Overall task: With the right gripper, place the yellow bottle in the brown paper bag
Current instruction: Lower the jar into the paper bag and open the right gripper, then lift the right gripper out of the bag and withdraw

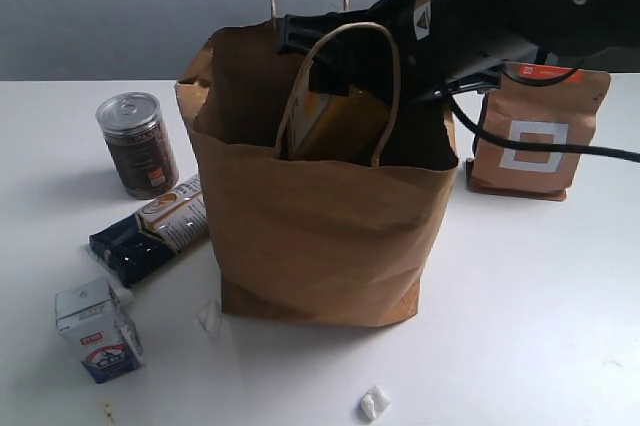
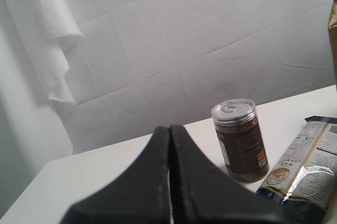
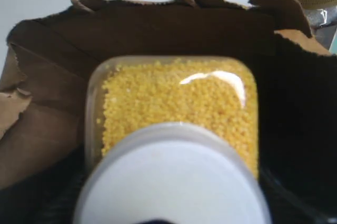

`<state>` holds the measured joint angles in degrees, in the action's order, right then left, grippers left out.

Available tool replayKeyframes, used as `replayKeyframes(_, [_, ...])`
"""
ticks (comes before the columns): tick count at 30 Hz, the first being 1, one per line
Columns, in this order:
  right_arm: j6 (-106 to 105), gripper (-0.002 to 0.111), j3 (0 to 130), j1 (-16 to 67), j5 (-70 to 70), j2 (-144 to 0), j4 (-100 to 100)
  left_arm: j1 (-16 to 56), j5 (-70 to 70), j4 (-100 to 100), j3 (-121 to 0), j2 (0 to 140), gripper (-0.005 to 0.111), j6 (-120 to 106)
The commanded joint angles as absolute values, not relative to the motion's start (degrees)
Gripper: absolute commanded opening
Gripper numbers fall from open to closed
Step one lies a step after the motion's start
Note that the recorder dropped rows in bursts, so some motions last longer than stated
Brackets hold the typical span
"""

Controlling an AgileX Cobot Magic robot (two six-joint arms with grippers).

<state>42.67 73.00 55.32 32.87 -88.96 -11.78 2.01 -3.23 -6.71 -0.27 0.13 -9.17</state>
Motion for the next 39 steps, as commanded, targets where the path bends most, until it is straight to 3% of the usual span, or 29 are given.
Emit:
replayKeyframes(1, [39.3, 0.0, 74.1, 55.4, 31.1, -88.1, -8.9, 2.2, -2.9, -6.5, 0.0, 0.0, 0.0, -9.0])
replayKeyframes(8, [36.0, 0.003, 74.1, 55.4, 32.4, -88.4, -6.8, 2.2, -2.9, -6.5, 0.0, 0.0, 0.0, -9.0])
replayKeyframes(11, [36.0, 0.018, 74.1, 55.4, 32.7, -88.4, -6.8, 2.2, -2.9, -6.5, 0.0, 0.0, 0.0, -9.0])
replayKeyframes(15, [36.0, 0.05, 74.1, 55.4, 32.7, -88.4, -6.8, 2.2, -2.9, -6.5, 0.0, 0.0, 0.0, -9.0])
replayKeyframes(18, [36.2, 0.061, 74.1, 55.4, 32.7, -88.4, -6.8, 2.2, -2.9, -6.5, 0.0, 0.0, 0.0, -9.0])
replayKeyframes(39, [36.2, 0.062, 74.1, 55.4, 32.5, -88.2, -7.8, 2.2, -2.9, -6.5, 0.0, 0.0, 0.0, -9.0])
